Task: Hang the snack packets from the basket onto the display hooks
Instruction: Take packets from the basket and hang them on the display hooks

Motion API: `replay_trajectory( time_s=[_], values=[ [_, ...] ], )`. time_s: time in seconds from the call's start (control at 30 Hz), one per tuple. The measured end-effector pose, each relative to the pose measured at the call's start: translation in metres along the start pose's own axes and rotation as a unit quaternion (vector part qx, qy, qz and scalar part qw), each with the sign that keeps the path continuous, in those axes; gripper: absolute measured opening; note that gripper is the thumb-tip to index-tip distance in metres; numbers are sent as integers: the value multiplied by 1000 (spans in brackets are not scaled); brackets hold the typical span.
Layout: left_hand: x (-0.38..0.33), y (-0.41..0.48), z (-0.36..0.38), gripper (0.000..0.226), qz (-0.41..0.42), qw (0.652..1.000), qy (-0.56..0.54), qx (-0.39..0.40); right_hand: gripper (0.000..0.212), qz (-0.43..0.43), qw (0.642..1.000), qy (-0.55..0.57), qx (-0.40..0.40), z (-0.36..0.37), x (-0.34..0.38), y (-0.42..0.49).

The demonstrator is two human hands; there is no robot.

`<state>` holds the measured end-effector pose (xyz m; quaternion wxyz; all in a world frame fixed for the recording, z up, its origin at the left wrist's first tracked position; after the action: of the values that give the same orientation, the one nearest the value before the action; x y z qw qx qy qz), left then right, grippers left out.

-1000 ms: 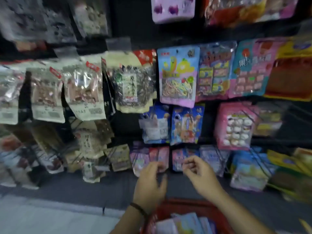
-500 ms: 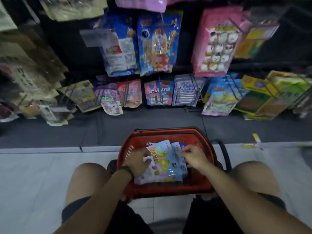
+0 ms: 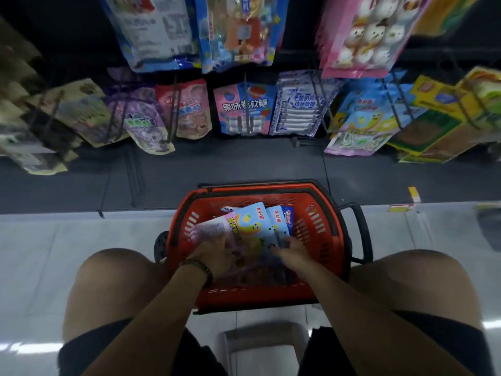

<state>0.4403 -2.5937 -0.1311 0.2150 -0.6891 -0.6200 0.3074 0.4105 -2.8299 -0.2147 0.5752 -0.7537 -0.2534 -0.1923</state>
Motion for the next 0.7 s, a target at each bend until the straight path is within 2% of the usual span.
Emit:
replay_trajectory(
  time_s=[0.1,0.2,0.3,0.37,0.5,0.57,0.63,0.7],
  values=[
    [4,9,10,50,-12,1000,6,17,46,17,999,25,31,9,-6,7],
    [13,17,24,55,2,1000,-6,9,35,-7,996,37,81,20,-6,5],
    [31,38,52,77,9,999,-44,-3,24,-27,994,51,91,29,-5,-6],
    [25,25,46,94,8,997,-82,-11,12,-33,991,99,85,30,2,-17],
    [18,-5,23,100,-1,991,-120,-57,22,2,937,329,121,14,36,-50],
    [15,-21,14,113,-5,983,-168,-73,25,-8,916,363,171,-1,59,-69],
    [10,-37,-2,117,1,977,-189,-100,31,-24,912,361,194,-18,76,-88],
    [7,-47,-24,121,40,960,-240,-137,25,-43,905,366,214,-36,85,-104]
  ],
)
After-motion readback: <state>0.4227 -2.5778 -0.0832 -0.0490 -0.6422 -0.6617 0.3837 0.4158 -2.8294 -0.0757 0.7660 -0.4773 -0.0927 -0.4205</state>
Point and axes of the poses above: each hand's wrist, its own y-axis towards the middle knuckle, its own z-axis out of the palm, x = y × z, the point moved 4 cm from there along y, towards the middle knuckle, and after that the axes turned 10 degrees about y, right-handed, at the moved point
